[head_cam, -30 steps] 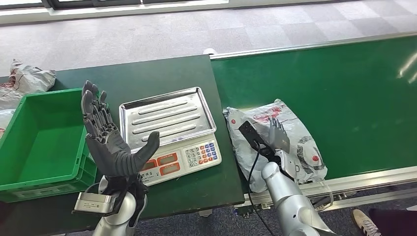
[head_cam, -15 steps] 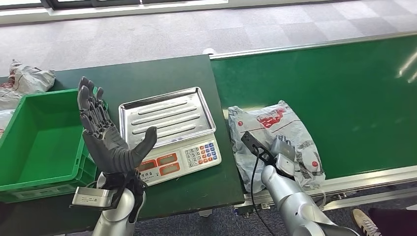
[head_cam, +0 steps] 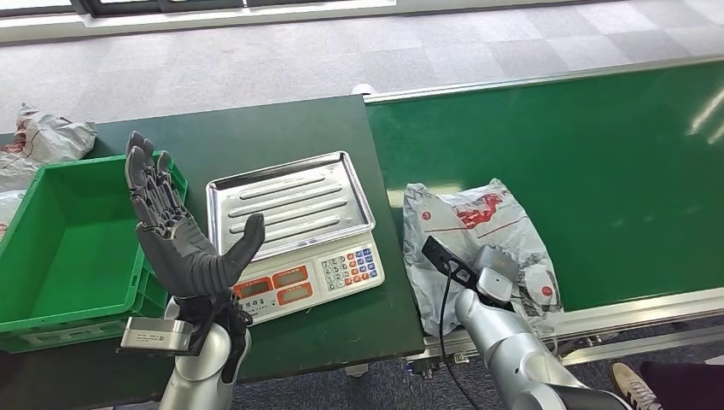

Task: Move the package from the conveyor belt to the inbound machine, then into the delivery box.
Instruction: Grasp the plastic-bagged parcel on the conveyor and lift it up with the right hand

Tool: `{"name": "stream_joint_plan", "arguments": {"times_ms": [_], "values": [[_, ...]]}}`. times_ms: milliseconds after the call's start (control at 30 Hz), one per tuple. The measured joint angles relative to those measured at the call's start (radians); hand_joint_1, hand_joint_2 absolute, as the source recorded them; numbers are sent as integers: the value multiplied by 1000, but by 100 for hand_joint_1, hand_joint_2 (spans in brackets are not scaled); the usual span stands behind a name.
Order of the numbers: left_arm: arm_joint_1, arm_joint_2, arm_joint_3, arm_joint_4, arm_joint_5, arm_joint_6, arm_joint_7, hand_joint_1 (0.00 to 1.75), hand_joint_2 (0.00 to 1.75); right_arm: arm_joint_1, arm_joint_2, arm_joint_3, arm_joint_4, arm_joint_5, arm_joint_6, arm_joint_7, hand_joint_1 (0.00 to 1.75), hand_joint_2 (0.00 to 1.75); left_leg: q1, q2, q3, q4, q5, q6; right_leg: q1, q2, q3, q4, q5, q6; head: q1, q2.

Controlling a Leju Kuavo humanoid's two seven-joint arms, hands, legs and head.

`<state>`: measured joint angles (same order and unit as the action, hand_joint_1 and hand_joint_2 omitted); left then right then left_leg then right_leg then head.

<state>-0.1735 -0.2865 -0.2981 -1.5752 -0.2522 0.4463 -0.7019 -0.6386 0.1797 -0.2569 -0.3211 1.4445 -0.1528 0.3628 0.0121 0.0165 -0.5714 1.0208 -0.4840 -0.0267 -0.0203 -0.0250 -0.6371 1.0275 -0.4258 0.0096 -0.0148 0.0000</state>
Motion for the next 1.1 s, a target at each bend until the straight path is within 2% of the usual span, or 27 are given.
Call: {"name": "stream_joint_plan", "arguments": {"times_ms": [233,667,767,867,967,1033,1100], "values": [[0,0,0,1,0,1,0,0,175,-9,0,5,1,0,-15,-38,175,175,0,0,0,0,0,0,0,0,0,0,0,0,0,0],[0,0,1,2,0,2,0,0,175,-10,0,5,1,0,-16,-41,175,175,0,0,0,0,0,0,0,0,0,0,0,0,0,0],[0,0,1,2,0,2,0,0,175,-10,0,5,1,-5,-17,-63,175,175,0,0,0,0,0,0,0,0,0,0,0,0,0,0],[1,1,1,3,1,8,0,0,175,-11,3,5,1,-42,-12,-165,175,175,0,0,0,0,0,0,0,0,0,0,0,0,0,0],[1,5,0,3,4,26,0,0,175,-13,17,5,-5,-122,-29,-380,175,175,0,1,0,0,0,0,0,1,0,0,0,0,0,0],[6,11,0,-1,6,40,0,0,175,-11,38,5,-38,-196,-100,-554,175,175,0,1,0,0,0,0,0,1,-1,0,0,0,0,0],[17,17,0,-10,6,49,0,0,175,-2,67,11,-117,-273,-195,-667,175,175,0,1,0,0,0,-1,1,1,-1,0,0,0,0,0]]}}
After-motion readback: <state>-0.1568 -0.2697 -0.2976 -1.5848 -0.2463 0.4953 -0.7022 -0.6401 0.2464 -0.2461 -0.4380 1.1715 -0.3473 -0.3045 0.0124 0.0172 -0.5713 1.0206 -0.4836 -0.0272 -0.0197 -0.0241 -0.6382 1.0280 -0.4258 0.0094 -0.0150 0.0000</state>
